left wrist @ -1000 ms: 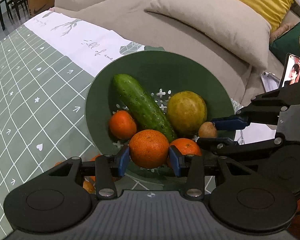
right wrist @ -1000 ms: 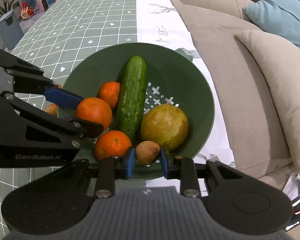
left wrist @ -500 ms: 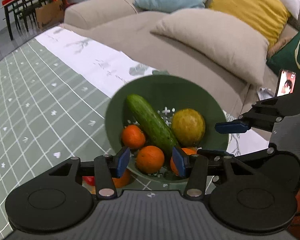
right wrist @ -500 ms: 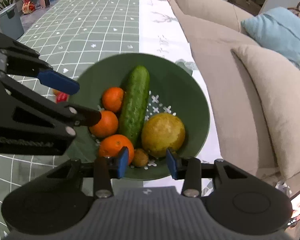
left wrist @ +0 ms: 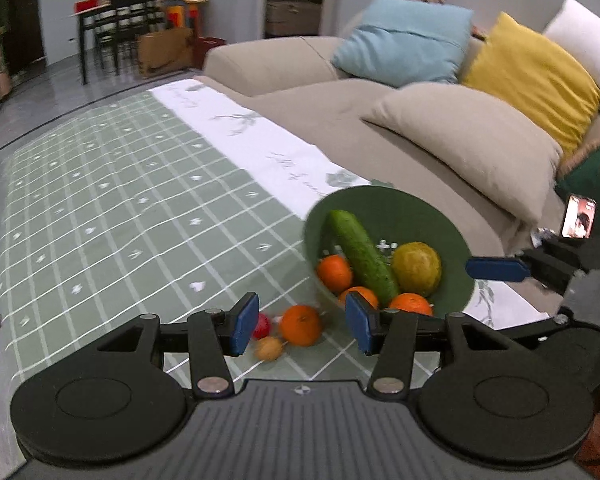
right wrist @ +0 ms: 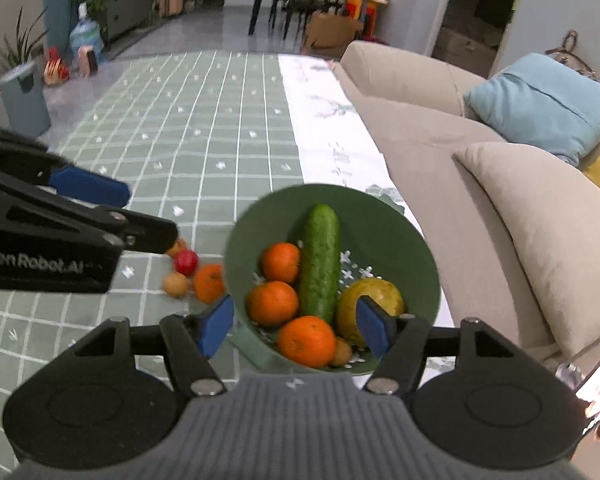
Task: Organize fruits
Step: 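Open both tools and withdraw them from the colander toward the loose fruits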
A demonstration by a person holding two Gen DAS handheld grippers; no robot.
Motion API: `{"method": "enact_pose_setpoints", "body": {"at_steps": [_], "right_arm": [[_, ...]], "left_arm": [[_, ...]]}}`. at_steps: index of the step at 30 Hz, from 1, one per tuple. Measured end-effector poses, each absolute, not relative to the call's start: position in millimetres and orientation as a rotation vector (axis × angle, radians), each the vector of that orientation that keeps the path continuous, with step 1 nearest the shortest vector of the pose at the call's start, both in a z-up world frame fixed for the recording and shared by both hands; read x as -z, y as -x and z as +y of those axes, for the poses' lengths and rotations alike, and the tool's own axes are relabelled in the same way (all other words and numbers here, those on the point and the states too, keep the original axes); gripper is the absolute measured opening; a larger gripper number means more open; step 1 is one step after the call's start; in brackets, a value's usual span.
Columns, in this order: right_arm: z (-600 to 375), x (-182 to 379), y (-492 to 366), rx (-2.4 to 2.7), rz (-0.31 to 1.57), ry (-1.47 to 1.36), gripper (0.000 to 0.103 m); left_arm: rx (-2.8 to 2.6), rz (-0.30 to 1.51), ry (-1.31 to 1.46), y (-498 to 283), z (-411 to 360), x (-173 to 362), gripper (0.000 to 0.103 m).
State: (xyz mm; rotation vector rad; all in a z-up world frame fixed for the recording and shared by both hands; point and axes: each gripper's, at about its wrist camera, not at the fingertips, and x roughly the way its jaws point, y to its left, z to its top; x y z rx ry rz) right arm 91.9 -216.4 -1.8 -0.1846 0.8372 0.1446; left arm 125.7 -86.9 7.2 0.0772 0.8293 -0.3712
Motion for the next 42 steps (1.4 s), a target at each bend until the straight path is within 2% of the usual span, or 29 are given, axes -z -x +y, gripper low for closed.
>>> {"method": "enact_pose_setpoints", "body": {"at_steps": [4,6,7,16,18,20,23,26,32,35,42], "right_arm": [[-203.7,3.7,-74.9,-0.12,0.793,0.099,0.065],[-198.5,7.4,-67.6,-0.097,0.775,0.055,0.073],[-196.4,9.3,-63.8,-0.09,0.766,0.034,0.074],[-171.2,30.9,-37.9,-0.071,0.697,-0.021,0.071],[-162.5,38.9,-37.0,-0.1,0.71,0.009,0.056],[-156.4,45.8,-39.4,-0.115,0.732,0.021,0.046],[-152.4,54.7,-44.5,-0.12,0.749,0.027,0.043],[-152.5,62.5,-52.3,-0.116,0.761,0.053,0.032],[-164.5,80.0,-72.3,-0.089,0.796,0.015,0.028],[-170.8,87.2,-81.2,-0.089,0.817,-0.028,0.018],[-180.5,101.3,-100.3,-0.088,0.852,-0.101,0.016]], "left_arm": [[0.341,0.814,-0.05,-111.4,-65.0,-3.5,0.059],[0.328,0.812,-0.034,-104.2,-55.0,0.0,0.059],[0.321,0.813,-0.025,-101.4,-50.2,2.8,0.059],[0.276,0.844,0.046,-87.6,-21.1,29.5,0.059],[0.277,0.852,0.055,-86.8,-19.2,34.4,0.059],[0.285,0.858,0.063,-87.6,-18.6,38.3,0.059],[0.301,0.867,0.084,-91.8,-19.5,45.0,0.056],[0.319,0.89,0.12,-101.1,-23.3,52.6,0.053],[0.329,0.914,0.1,-121.6,-42.3,71.3,0.047],[0.34,0.926,0.084,-131.6,-50.3,81.7,0.046],[0.347,0.953,0.056,-153.2,-63.2,100.2,0.045]]}}
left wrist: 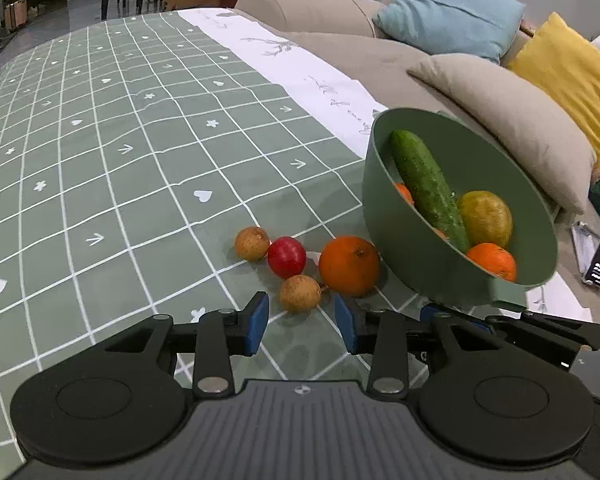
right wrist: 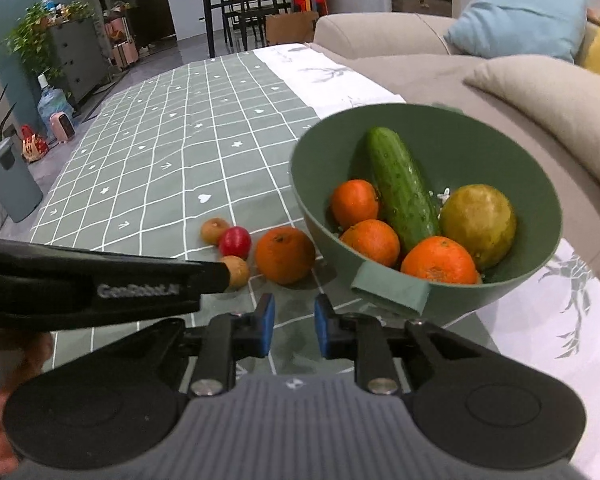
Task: Organize fruits
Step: 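Open both tools and withdraw them from the colander toward the loose fruits, then grasp a brown fruit with the left tool while the right tool grasps a mandarin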
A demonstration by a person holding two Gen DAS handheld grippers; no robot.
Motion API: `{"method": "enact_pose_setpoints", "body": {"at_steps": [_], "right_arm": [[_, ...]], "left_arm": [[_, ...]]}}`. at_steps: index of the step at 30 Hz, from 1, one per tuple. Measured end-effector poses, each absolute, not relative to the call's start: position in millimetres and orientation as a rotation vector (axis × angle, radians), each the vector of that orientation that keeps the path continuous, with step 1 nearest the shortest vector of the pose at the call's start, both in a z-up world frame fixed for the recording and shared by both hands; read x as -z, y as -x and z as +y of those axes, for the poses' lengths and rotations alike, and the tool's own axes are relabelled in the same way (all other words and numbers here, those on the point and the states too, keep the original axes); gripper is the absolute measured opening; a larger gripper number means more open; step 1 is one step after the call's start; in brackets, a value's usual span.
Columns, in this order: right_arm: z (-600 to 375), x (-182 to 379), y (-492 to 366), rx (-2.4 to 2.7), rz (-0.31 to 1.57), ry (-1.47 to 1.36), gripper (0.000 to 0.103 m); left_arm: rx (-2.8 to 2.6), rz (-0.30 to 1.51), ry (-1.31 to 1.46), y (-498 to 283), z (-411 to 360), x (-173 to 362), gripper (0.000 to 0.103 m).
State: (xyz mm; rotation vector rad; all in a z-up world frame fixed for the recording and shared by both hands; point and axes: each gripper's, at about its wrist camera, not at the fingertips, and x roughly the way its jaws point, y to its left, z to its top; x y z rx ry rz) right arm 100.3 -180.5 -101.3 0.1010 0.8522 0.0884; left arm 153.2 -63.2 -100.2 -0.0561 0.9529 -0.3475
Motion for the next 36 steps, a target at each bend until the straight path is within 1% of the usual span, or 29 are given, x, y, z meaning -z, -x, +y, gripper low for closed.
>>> {"method": "enact_pose_setpoints", "body": {"at_steps": [2,6,8,10,12,14,16,17,25,27,31,32,36], "right_arm": [[-181.1,103.1,-101.9,-0.103,0.848,-0.118,0.012],[-178.5,107.8,-104.7,-0.115,0.852,-0.131,0.017],[-182.5,109.9,-106.2,-0.095,0.861,-0.16,0.018],[-184.1,112.6,-106.9,-0.071,0.864,-0.178,0.018],[-185.9,113.8,-107.0,-0.054,0.858,-0.184,0.02],[-184.4,114.1,-106.8,-0.046,0.853,-0.184,0.022],[-182.3,114.8,-106.7,-0.027,0.849,-0.194,0.027],[-180.8,114.7,-106.5,-0.016,0.843,-0.201,0.032],[-152.6,118.3,-116.1,0.099,0.8,-0.24,0.036],[-148.1,119.4,-120.3,0.164,0.788,-0.251,0.042],[-145.6,120.5,-127.1,0.21,0.764,-0.276,0.043],[-145.1,120.9,-128.3,0.215,0.763,-0.276,0.046],[-141.7,123.4,-134.6,0.239,0.757,-0.287,0.046]], "left_arm": [[0.349,0.959,0.046,-158.1,-66.0,104.0,0.045],[0.356,0.972,0.031,-164.7,-69.4,110.1,0.041],[0.359,0.977,0.027,-165.9,-70.1,113.0,0.039],[0.363,0.987,0.021,-167.2,-70.6,115.2,0.032],[0.372,0.987,0.022,-168.0,-70.2,115.6,0.028],[0.369,0.985,0.028,-167.9,-67.4,114.2,0.028],[0.355,0.973,0.037,-166.2,-61.1,110.5,0.028],[0.344,0.968,0.049,-165.6,-56.2,108.1,0.028],[0.234,0.947,0.116,-157.8,-9.4,93.8,0.028],[0.213,0.946,0.117,-155.8,-1.9,93.8,0.028],[0.192,0.956,0.135,-153.8,10.3,96.4,0.028],[0.188,0.957,0.141,-153.5,12.4,97.0,0.028],[0.186,0.954,0.157,-154.1,16.1,97.1,0.027]]}}
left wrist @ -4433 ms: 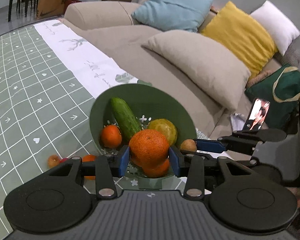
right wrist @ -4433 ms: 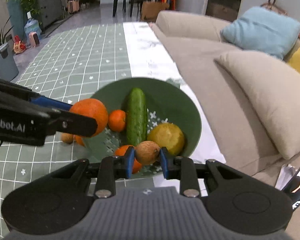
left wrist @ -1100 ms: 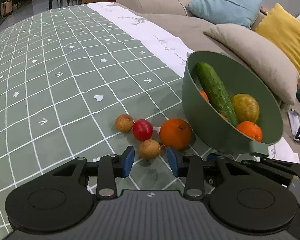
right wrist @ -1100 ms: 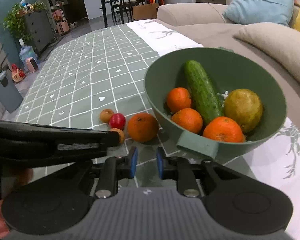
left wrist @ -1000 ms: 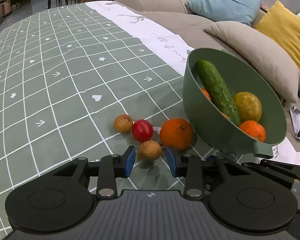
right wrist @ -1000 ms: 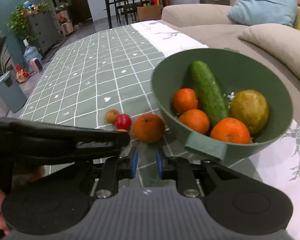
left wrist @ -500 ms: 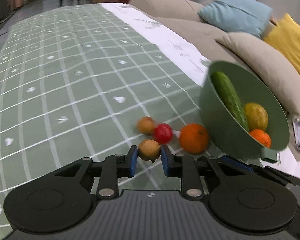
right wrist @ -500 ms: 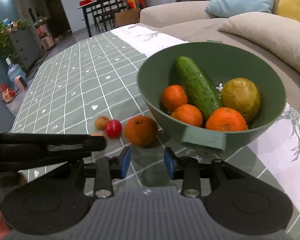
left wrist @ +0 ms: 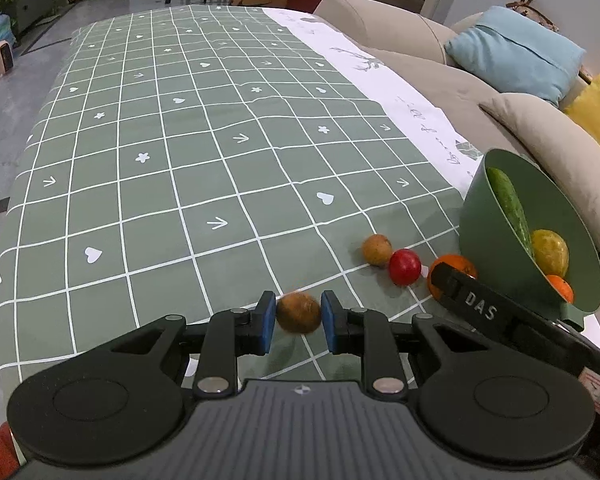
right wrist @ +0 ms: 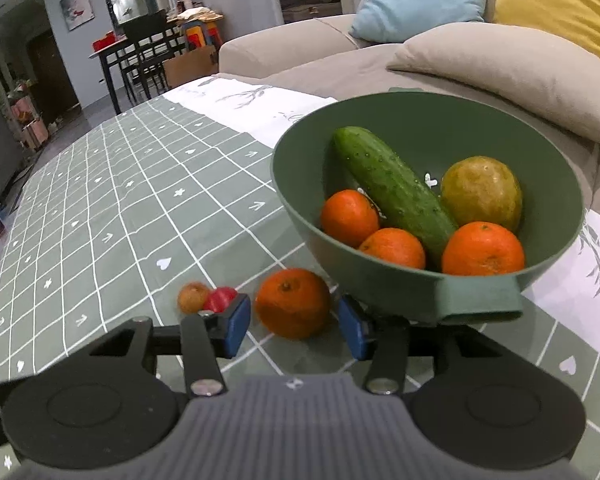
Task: Organize fruits
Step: 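Grasp a brown fruit with the left tool while the right tool grasps a mandarin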
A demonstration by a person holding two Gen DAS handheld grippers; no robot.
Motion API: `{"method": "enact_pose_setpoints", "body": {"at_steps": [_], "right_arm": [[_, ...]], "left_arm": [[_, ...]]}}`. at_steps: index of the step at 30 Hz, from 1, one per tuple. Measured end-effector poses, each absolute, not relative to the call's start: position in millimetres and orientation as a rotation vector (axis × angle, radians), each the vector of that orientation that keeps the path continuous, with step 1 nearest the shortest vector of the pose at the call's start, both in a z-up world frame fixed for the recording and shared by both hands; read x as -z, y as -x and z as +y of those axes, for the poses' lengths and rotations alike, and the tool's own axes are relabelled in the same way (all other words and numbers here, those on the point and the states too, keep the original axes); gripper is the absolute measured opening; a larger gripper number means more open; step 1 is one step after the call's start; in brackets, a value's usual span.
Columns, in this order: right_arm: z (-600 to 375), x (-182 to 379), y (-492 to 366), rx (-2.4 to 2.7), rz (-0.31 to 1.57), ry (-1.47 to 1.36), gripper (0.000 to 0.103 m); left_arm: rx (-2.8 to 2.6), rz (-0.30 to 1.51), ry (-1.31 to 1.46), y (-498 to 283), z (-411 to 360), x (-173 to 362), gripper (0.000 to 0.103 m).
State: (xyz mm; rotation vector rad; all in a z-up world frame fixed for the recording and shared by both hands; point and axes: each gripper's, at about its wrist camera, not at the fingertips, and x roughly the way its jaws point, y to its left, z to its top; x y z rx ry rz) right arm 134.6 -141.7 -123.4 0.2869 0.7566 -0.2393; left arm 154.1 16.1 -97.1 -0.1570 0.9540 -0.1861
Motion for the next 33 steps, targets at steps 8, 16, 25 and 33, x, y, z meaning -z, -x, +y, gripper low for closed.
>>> {"method": "enact_pose_setpoints", "body": {"at_steps": [8,16,25,33], "right_arm": [[-144.1,129.9,-142.8,0.241,0.782,-0.293,0.042],[-151.9,125.7,-139.5,0.191,0.82,-0.298,0.04],[-154.7,119.8,-115.6,0.102,0.847,-0.274,0.04],[-157.6,114.5,-109.9,0.065,0.857,-0.251,0.04]], "left_arm": [[0.188,0.95,0.17,-152.2,19.8,96.2,0.022],[0.204,0.98,0.159,-150.1,15.6,99.4,0.02],[0.194,0.993,0.098,-142.7,13.9,110.7,0.033],[0.199,0.965,0.106,-154.8,10.8,114.4,0.042]]}}
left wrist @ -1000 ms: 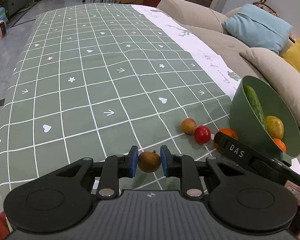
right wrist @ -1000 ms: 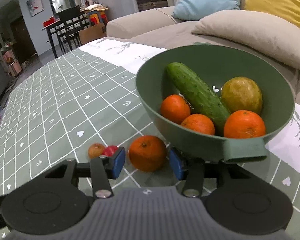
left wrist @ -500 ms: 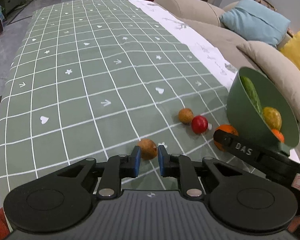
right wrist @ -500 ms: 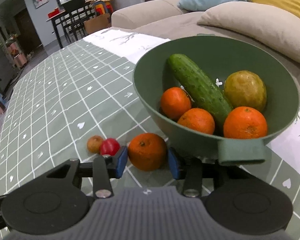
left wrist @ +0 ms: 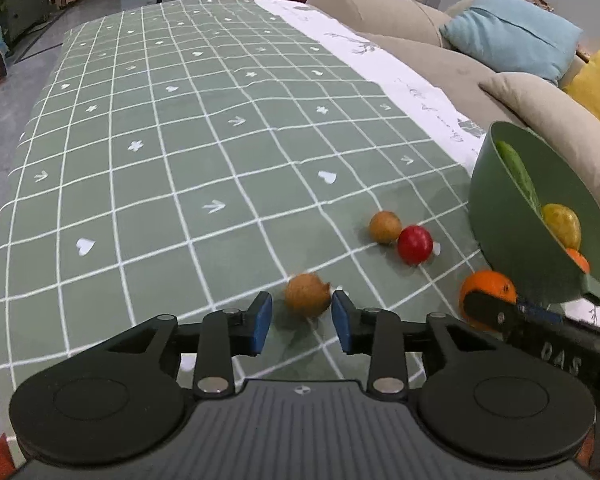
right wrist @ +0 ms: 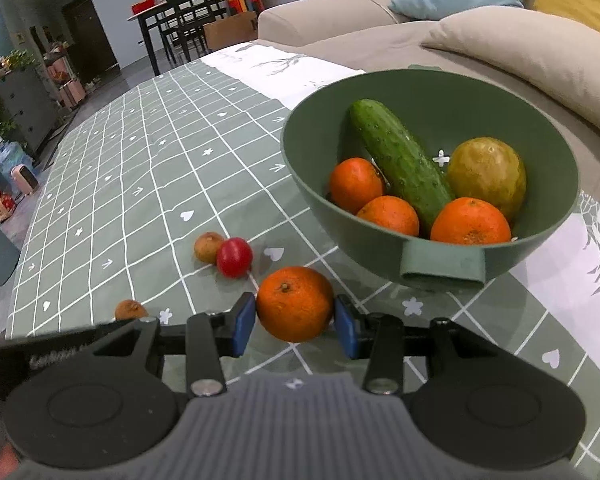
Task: Organize fruits
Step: 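Grasp a brown fruit with the left tool while the right tool grasps a mandarin, then carry the brown fruit and mandarin into the colander with both tools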
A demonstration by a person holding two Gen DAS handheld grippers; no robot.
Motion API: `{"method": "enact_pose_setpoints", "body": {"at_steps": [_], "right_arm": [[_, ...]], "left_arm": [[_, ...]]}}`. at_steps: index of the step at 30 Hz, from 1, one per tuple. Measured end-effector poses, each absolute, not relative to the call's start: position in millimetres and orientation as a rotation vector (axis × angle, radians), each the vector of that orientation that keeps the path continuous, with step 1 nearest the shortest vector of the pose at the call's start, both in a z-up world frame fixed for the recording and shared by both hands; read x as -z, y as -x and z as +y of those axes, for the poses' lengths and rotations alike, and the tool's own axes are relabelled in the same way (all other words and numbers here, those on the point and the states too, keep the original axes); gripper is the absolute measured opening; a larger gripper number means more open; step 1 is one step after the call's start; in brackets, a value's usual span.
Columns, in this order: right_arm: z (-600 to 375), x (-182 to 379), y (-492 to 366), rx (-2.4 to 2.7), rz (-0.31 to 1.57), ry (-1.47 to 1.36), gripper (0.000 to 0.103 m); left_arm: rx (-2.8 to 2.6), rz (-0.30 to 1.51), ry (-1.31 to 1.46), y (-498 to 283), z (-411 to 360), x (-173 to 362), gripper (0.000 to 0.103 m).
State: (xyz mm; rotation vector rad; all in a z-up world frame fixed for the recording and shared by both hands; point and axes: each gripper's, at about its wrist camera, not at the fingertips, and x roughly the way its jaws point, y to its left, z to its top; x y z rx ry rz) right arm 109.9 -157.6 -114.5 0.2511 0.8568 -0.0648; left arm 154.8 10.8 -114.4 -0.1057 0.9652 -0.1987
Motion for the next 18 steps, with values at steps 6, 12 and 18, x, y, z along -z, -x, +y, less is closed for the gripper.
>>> {"method": "enact_pose_setpoints", "body": {"at_steps": [6,12,18], "right_arm": [[-160.1,114.1,-105.6,0.06,0.871,-0.244,0.04],[-158.1,105.5,-100.4,0.021,0.866,-0.234,0.04],[-159.3,81.1,-89.5,-0.052,0.818,-0.206,0.039]], "left_arm": [[0.218,0.978,0.091,-161.2,5.2,117.6,0.03],[0.212,0.97,0.099,-150.4,5.7,106.9,0.03],[0.246,0.936,0.112,-135.0,-5.0,76.9,0.03]]}}
